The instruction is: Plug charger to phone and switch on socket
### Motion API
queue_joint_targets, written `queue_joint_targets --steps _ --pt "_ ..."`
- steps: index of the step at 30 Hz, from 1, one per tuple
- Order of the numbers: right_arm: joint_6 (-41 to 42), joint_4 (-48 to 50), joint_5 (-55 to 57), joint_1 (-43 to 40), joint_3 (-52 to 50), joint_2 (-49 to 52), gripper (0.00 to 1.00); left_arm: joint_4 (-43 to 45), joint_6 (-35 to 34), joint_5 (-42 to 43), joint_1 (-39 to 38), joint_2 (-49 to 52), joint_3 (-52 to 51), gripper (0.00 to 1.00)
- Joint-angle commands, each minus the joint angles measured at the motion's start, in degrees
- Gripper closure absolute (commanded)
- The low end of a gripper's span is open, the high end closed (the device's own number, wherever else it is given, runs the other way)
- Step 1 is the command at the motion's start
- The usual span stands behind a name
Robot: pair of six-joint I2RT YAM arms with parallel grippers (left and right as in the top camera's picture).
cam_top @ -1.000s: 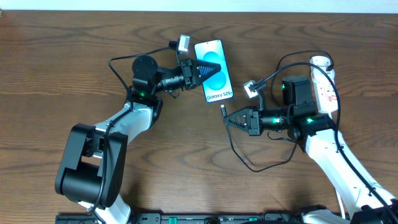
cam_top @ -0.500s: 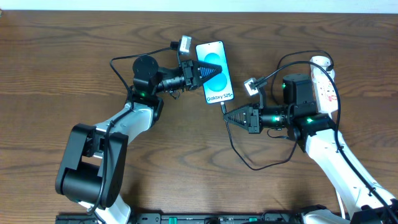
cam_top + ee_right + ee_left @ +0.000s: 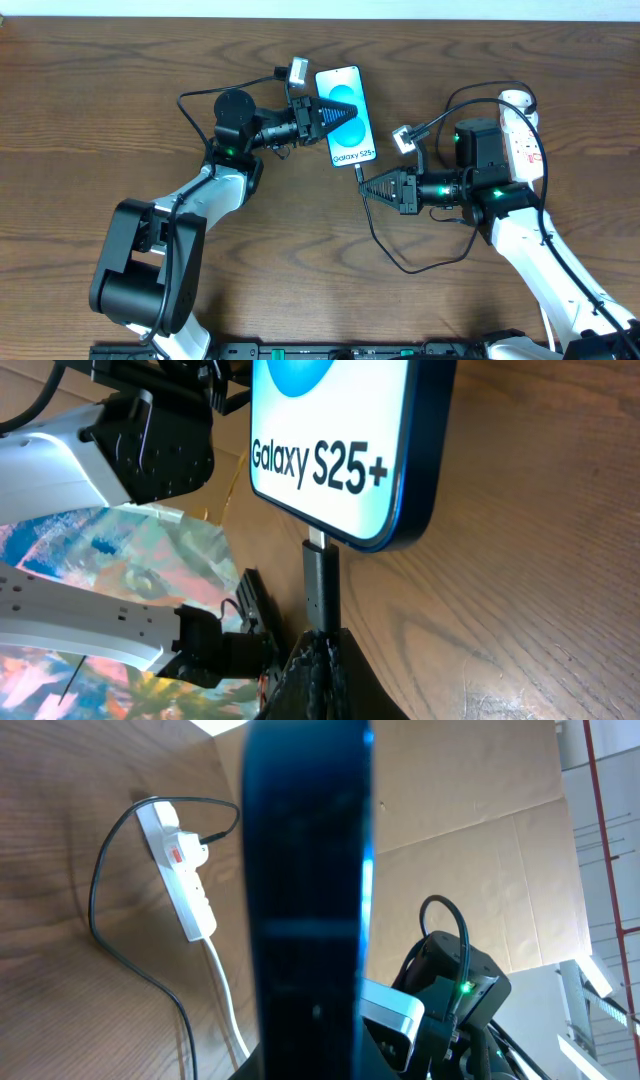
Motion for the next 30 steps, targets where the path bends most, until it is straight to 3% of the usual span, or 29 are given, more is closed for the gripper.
queue_joint_targets --steps 1,30 --pt "0.42 0.02 -1.44 -0.55 -0.13 -0.26 0.99 0.57 0.52 -0.98 -0.04 -0.83 1.49 0.93" --pt "0.81 0.24 -1.01 -0.57 -0.13 -0.26 0.99 0.55 1.97 0.24 -1.05 -0.83 1.49 0.92"
